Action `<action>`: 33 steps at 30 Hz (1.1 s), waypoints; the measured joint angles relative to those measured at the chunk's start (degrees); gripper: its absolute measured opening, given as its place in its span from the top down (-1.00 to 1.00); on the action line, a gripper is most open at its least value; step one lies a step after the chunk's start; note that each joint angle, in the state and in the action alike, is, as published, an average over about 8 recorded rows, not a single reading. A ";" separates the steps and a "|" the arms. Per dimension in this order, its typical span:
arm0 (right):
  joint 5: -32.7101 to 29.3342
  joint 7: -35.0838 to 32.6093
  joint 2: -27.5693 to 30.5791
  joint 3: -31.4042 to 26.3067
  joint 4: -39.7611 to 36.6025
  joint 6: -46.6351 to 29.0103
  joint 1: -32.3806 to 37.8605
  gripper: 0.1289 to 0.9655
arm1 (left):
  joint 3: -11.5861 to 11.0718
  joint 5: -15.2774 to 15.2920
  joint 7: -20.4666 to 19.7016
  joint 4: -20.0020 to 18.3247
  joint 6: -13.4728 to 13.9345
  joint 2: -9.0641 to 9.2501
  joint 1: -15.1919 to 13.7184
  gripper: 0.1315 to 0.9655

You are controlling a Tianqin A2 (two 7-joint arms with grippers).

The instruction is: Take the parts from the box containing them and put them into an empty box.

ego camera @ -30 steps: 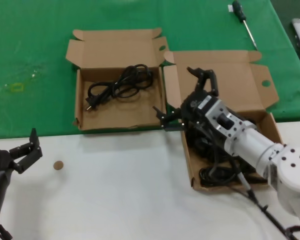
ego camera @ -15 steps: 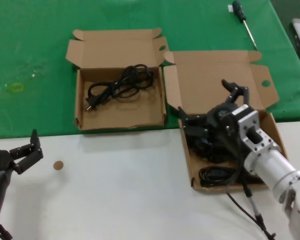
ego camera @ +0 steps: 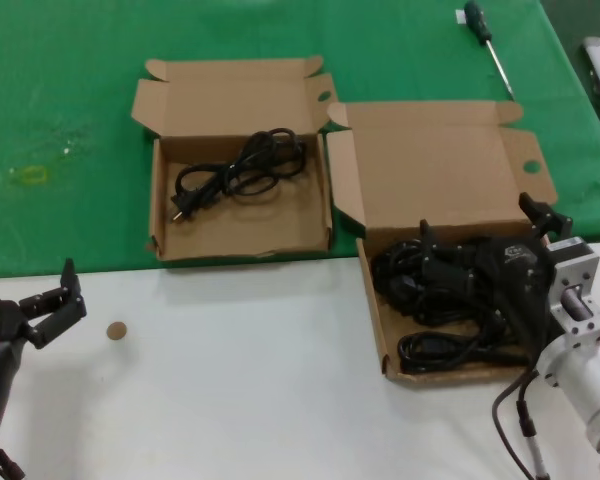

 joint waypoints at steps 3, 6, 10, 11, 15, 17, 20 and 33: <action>0.32 0.54 -0.01 0.42 0.56 0.65 -0.82 -1.00 | 0.00 0.00 0.00 0.00 0.00 0.00 0.00 -1.00; 0.39 0.65 -0.01 0.50 0.68 0.79 -0.98 -1.00 | 0.00 0.00 0.00 0.00 0.00 0.00 0.00 -1.00; 0.40 0.67 -0.01 0.52 0.69 0.81 -1.01 -1.00 | 0.00 0.00 0.00 0.00 0.00 0.00 0.00 -1.00; 0.40 0.67 -0.01 0.52 0.69 0.81 -1.01 -1.00 | 0.00 0.00 0.00 0.00 0.00 0.00 0.00 -1.00; 0.40 0.68 -0.01 0.52 0.70 0.81 -1.01 -1.00 | 0.00 0.00 0.00 0.00 0.00 0.00 0.00 -1.00; 0.40 0.68 -0.01 0.52 0.70 0.81 -1.01 -1.00 | 0.00 0.00 0.00 0.00 0.00 0.00 0.00 -1.00; 0.40 0.68 -0.01 0.52 0.70 0.81 -1.01 -1.00 | 0.00 0.00 0.00 0.00 0.00 0.00 0.00 -1.00; 0.40 0.68 -0.01 0.52 0.70 0.81 -1.01 -1.00 | 0.00 0.00 0.00 0.00 0.00 0.00 0.00 -1.00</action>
